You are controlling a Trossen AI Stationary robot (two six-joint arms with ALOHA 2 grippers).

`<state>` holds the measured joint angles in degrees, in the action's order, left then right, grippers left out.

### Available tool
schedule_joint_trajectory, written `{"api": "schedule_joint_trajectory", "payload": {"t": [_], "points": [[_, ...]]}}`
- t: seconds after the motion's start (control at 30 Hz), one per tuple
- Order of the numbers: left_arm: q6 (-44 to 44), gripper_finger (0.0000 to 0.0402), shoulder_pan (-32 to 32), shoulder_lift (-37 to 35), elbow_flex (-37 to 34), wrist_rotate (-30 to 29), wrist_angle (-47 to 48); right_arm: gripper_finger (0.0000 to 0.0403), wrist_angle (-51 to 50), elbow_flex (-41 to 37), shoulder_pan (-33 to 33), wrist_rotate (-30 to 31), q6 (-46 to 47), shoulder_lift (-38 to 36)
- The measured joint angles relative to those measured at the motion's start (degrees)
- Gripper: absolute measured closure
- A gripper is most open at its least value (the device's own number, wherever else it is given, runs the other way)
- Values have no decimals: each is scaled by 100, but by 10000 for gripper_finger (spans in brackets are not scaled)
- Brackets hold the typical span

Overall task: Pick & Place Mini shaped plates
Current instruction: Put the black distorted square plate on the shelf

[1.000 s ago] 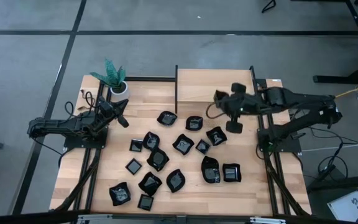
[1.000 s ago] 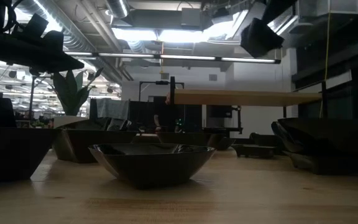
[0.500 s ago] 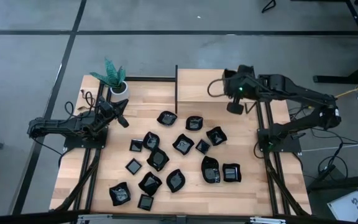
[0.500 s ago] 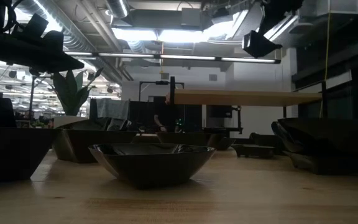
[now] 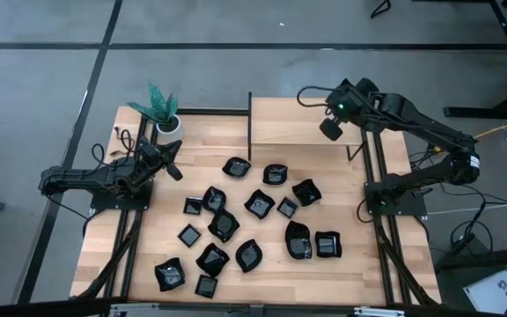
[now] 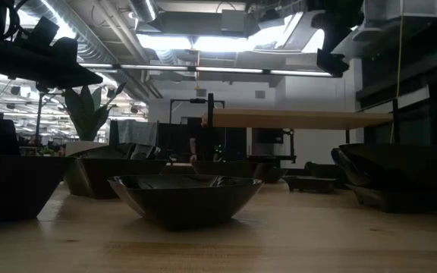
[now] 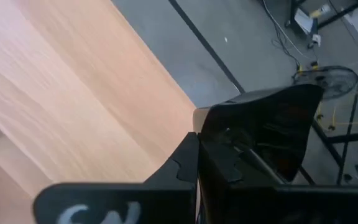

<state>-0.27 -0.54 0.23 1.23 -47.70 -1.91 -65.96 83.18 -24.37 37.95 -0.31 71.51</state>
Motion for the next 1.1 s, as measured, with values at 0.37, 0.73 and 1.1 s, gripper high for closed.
{"api": "schedule_joint_trajectory", "payload": {"t": [0.37, 0.73, 1.1], "points": [[0, 386, 0, 1, 0, 0, -1, 397, 14, 0, -349, -313, -740, 723], [0, 386, -1, 1, -1, -2, 0, 397, -541, -4, -1009, -1080, -693, 1247], [0, 386, 0, 2, -1, 0, 0, 397, -1084, -4, -1079, -1427, -586, 1289]]}}
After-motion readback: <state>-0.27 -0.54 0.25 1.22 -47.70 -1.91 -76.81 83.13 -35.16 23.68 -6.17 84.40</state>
